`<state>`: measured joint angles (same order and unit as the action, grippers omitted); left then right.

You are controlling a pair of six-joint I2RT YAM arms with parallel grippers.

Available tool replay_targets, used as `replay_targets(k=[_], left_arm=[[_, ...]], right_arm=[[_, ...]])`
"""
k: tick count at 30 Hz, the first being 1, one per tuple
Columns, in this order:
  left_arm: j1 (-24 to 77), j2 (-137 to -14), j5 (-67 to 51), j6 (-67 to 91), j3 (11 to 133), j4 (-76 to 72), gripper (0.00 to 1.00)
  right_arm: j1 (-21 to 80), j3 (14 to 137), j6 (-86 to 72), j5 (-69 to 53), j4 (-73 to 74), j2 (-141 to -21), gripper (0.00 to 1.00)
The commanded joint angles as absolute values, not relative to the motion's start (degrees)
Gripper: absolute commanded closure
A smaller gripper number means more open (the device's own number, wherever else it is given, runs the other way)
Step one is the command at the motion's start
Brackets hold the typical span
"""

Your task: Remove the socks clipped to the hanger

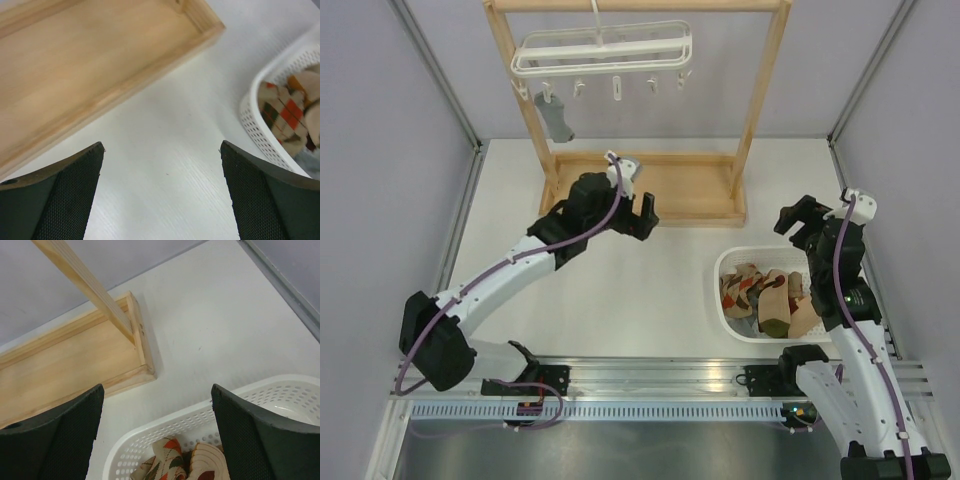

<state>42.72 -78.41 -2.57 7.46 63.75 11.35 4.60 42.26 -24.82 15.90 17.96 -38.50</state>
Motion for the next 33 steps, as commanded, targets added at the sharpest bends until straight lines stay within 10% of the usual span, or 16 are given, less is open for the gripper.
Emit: replay_targets(k=[1,18,33], left_arm=[[36.84,-74.09,-0.27,12.56,64.16,11.07,0.00],[21.97,-76.46,28.37,12.31,67.42,-2.17,0.00],[19.87,-85.77,29.36,4.66,67.32,-23.90,0.00]], right_arm=[[4.31,42.27,-25.66,12.92,14.41,-38.76,0.09],[4.31,39.47,-26.19,7.74,10.99,-39.64,0.09],[4.39,37.71,-26.98,3.78,7.30,-41.13,0.09]])
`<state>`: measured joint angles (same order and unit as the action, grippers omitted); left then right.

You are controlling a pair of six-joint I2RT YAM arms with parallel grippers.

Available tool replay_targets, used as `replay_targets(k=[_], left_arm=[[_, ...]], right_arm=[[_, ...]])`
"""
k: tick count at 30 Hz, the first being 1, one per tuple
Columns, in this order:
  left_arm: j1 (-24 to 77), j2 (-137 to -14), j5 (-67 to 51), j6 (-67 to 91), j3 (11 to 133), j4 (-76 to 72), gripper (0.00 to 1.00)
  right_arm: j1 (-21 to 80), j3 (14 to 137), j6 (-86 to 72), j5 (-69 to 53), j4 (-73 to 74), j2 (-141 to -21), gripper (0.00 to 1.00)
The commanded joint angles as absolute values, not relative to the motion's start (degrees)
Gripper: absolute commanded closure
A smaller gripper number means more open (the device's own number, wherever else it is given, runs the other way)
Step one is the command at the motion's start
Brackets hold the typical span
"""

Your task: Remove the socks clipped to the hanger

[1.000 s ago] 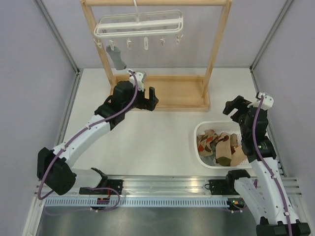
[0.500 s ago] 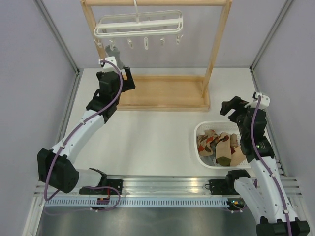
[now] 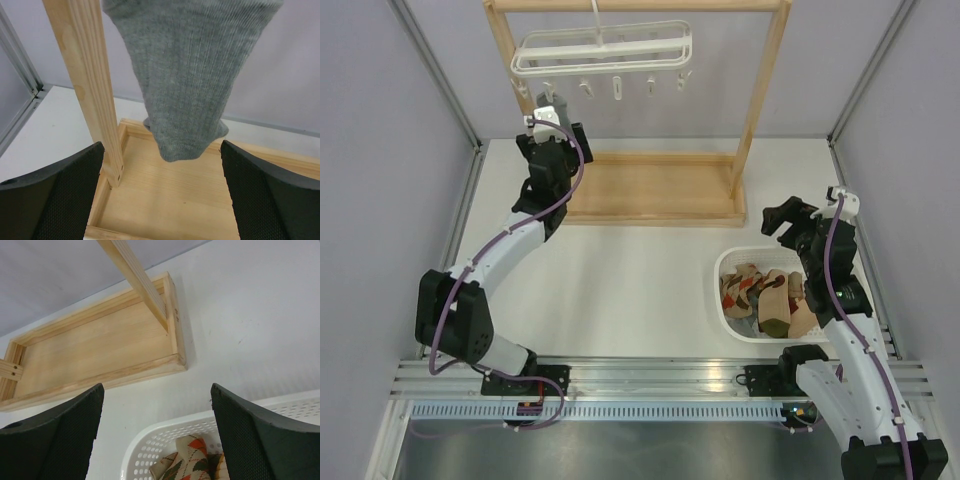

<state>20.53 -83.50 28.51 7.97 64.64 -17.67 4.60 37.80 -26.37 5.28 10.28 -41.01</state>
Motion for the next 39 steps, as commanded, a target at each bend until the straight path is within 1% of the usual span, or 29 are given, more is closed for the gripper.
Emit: replay_targets(k=[1,4,7,8,10,11,13,14,15,16,17,19,23,28,34,39], left_arm=[[19.78,-86.48,29.44,4.66,67.67,-24.43,0.00],[19.43,-87.89,30.76,5.36,68.20,-26.35,0.02],[19.25,-88.07,30.06,5.63,67.24,-28.73,0.12],[19.25,-88.15,30.15,5.19,67.15,-29.78,0.21],[19.25,-88.24,30.50,4.66,67.15,-31.02,0.30],[19.25,-88.16,30.50,4.40,67.06,-31.98,0.44],[19.16,-87.89,30.15,4.04,66.89,-32.43,0.65],[19.16,-87.72,29.97,3.96,66.71,-32.69,0.80],[19.16,-87.19,29.88,3.87,66.45,-32.78,0.85],[19.16,-86.84,29.88,3.78,65.92,-32.96,0.88],[19.16,-86.49,29.80,3.69,65.66,-32.96,0.94],[19.16,-84.83,29.36,3.60,64.61,-33.05,0.98],[19.16,-80.17,28.65,4.57,61.53,-32.87,0.98],[19.16,-73.14,26.46,6.94,57.84,-28.92,0.98],[19.16,-64.35,15.23,10.19,55.46,-21.20,0.98],[19.25,-57.32,8.97,12.12,54.23,-16.18,0.98]], right_arm=[[4.39,37.71,-26.90,3.78,7.29,-41.31,0.10],[4.31,37.62,-26.98,3.69,7.03,-41.57,0.09],[4.31,37.44,-26.98,3.34,6.51,-41.92,0.10],[4.31,37.35,-27.07,3.43,6.42,-42.01,0.10],[4.39,37.00,-27.16,3.34,5.98,-42.45,0.10],[4.39,36.91,-27.07,3.17,5.80,-42.63,0.10],[4.31,36.39,-27.16,2.73,5.36,-42.89,0.10],[4.39,36.13,-27.33,2.55,5.19,-42.98,0.10],[4.39,36.04,-27.42,2.37,4.92,-43.07,0.10],[4.39,35.95,-27.51,2.29,4.75,-43.15,0.10],[4.39,35.86,-27.51,2.11,4.66,-43.15,0.10],[4.39,35.77,-27.25,2.20,4.66,-43.07,0.11],[4.39,35.42,-26.54,1.50,5.01,-42.80,0.11],[4.39,34.89,-26.45,0.09,5.36,-42.80,0.10],[4.39,35.68,-26.54,-5.88,5.19,-42.98,0.11],[5.01,37.52,-27.59,-9.66,3.60,-43.50,0.10]])
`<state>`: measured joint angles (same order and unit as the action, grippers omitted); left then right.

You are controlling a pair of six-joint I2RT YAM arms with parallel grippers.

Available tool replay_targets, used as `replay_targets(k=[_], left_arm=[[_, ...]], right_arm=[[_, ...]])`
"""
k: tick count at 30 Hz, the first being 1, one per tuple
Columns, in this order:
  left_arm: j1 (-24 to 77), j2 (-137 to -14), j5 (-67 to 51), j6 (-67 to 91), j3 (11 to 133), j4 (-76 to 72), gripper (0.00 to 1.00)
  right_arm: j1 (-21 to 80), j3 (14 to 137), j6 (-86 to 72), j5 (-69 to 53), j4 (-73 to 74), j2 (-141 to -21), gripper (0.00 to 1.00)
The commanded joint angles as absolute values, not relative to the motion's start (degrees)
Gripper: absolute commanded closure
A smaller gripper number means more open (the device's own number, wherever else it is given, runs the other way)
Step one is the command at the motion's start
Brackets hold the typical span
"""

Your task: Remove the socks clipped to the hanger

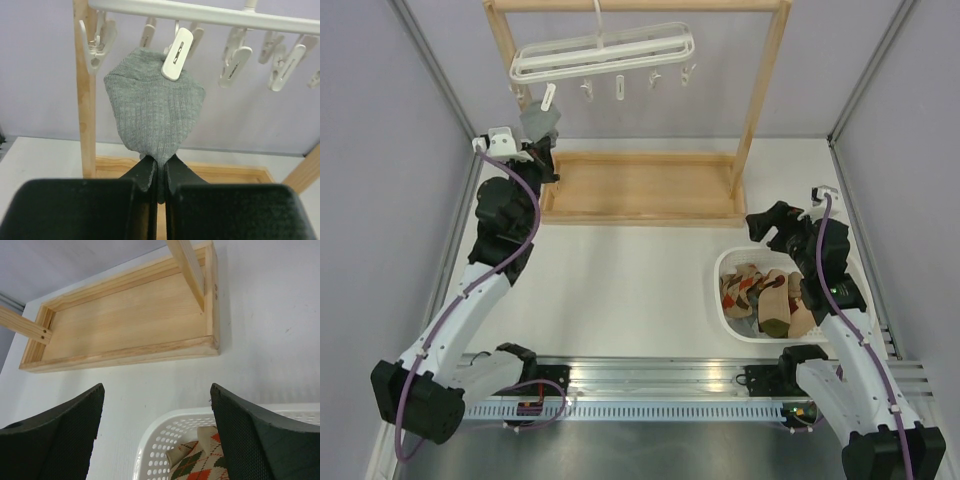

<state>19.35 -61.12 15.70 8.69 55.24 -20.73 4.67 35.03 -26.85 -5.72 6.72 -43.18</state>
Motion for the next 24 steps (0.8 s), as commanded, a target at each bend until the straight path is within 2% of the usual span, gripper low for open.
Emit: replay_targets(k=[1,6,13,19,24], left_arm=[[19.16,-56.26,8.09,12.39,54.05,-15.39,0.98],[19.16,-52.39,1.59,13.53,53.79,-10.21,0.98],[19.25,-49.13,-4.99,14.76,51.07,-8.97,0.98],[19.25,-50.01,-9.04,15.99,50.01,-9.14,0.98],[19.25,-52.47,-12.30,17.57,50.97,-9.40,0.98]], right_arm=[[5.44,38.23,-27.51,-10.19,3.60,-43.85,0.10],[13.78,45.25,-28.21,-9.41,1.67,-49.90,0.10],[30.74,64.29,-29.00,-6.68,-3.15,-64.49,0.10],[37.96,84.50,-28.74,-6.24,-3.69,-80.31,0.10],[40.08,96.22,-30.49,-7.99,-7.19,-92.27,0.10]])
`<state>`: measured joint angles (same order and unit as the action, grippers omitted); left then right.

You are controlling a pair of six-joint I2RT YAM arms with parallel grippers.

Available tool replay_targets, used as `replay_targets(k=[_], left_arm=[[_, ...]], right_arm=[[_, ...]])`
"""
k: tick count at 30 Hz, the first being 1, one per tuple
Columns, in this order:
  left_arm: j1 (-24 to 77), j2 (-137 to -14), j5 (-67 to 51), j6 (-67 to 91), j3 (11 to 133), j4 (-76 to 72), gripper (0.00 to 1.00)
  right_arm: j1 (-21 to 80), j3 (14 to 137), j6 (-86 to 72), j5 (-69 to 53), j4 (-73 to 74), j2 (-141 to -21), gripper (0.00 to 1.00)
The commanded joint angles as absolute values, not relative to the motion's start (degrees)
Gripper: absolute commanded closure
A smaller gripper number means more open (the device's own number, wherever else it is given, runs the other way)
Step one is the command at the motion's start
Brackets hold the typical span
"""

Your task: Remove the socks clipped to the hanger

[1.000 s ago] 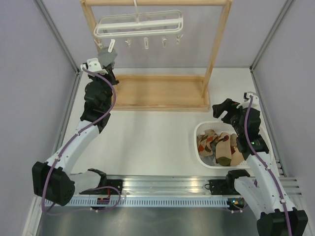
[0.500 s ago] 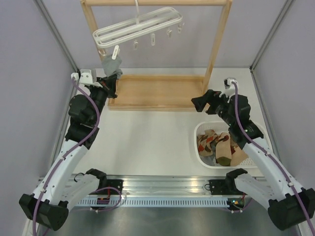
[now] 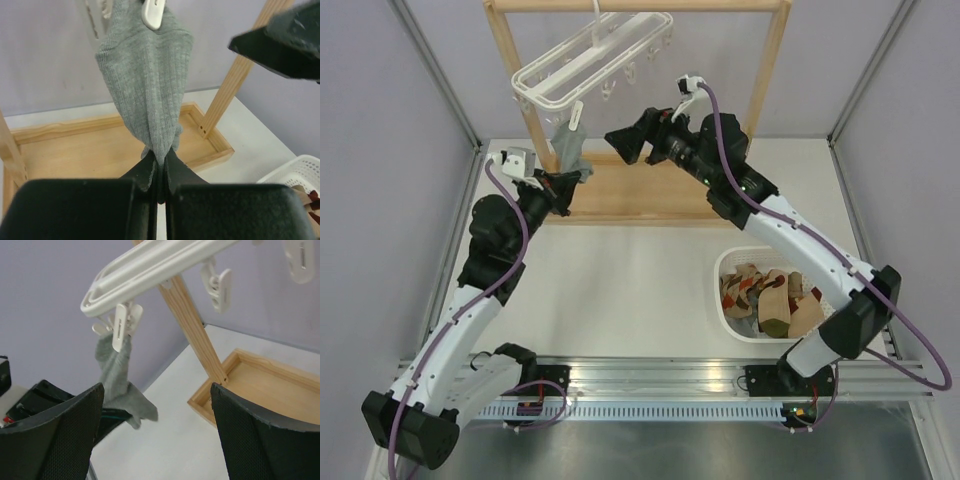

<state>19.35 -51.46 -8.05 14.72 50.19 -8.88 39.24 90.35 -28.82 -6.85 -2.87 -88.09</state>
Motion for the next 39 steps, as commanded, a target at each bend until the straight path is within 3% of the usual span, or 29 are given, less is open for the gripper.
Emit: replay_targets(k=[1,11,30,39], left_arm=[[19.25,-52.56,-12.83,17.67,50.98,-9.40,0.98],[19.16,-52.91,-15.38,18.89,51.24,-9.76,0.98],[18.99,-53.00,-17.49,19.60,51.33,-9.32,0.98],[18.90,-53.09,-17.40,19.78,51.24,-9.23,0.98]], right_arm=[[40.25,96.50,-31.11,-9.04,-8.86,-93.24,0.10],[40.60,102.74,-34.63,-16.52,-23.71,-104.66,0.10],[41.31,113.47,-35.16,-19.34,-30.76,-114.78,0.12],[41.31,112.06,-34.98,-18.37,-31.55,-114.43,0.52]])
